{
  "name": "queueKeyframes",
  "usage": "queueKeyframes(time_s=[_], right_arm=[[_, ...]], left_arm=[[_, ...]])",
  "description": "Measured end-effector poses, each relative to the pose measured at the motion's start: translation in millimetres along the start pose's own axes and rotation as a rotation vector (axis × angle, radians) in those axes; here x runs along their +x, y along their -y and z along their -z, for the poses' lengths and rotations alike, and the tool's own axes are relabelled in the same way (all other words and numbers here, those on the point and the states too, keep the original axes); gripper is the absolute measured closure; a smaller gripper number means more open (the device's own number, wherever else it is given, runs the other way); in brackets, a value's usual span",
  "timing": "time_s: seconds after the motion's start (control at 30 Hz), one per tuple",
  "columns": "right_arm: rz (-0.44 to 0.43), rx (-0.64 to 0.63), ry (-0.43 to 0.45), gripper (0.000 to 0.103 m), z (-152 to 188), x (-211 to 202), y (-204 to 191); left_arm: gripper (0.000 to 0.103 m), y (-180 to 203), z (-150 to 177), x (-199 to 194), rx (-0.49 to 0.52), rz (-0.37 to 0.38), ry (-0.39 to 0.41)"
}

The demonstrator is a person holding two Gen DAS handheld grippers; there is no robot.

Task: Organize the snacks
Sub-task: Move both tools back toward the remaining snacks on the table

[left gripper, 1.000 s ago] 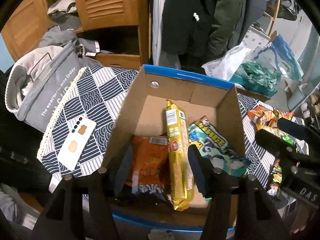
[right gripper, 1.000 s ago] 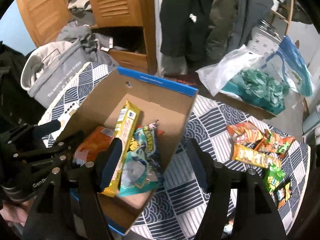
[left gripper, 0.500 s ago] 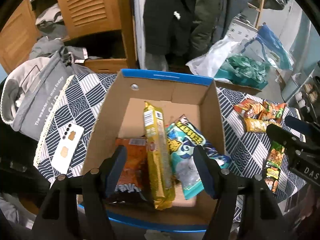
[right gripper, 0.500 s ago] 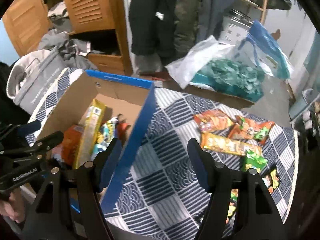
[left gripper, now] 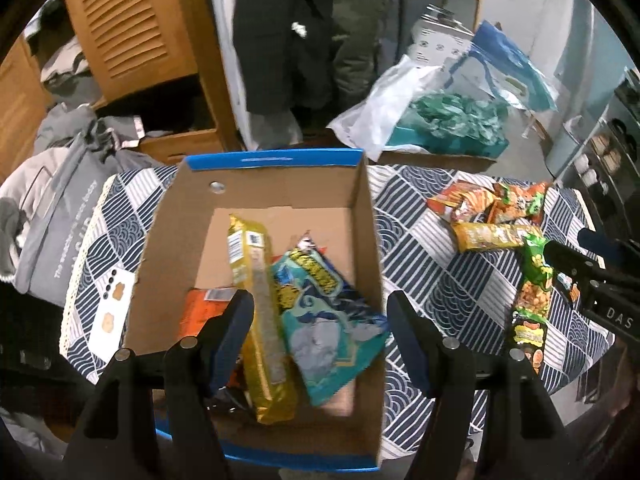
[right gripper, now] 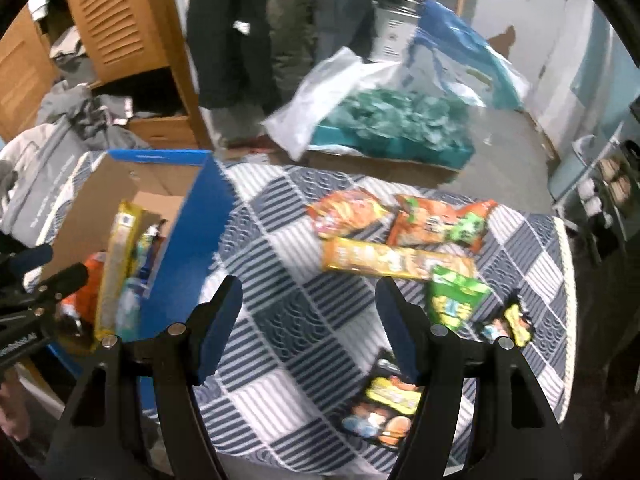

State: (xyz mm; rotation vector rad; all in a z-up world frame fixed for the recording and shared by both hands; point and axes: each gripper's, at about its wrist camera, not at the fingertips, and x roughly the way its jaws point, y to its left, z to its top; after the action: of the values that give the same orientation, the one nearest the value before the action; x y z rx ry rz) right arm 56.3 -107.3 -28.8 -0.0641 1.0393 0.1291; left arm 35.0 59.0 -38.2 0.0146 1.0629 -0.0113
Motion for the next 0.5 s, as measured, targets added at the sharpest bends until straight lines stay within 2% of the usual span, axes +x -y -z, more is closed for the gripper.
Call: queueKeyframes(time_s=[0.5], right_arm=[[0.109, 0.090, -0.052, 0.035, 32.1, 8.1, 79.5]], left_arm=[[0.028, 86.1, -6.7, 13.5, 0.160, 0.027, -0.019]])
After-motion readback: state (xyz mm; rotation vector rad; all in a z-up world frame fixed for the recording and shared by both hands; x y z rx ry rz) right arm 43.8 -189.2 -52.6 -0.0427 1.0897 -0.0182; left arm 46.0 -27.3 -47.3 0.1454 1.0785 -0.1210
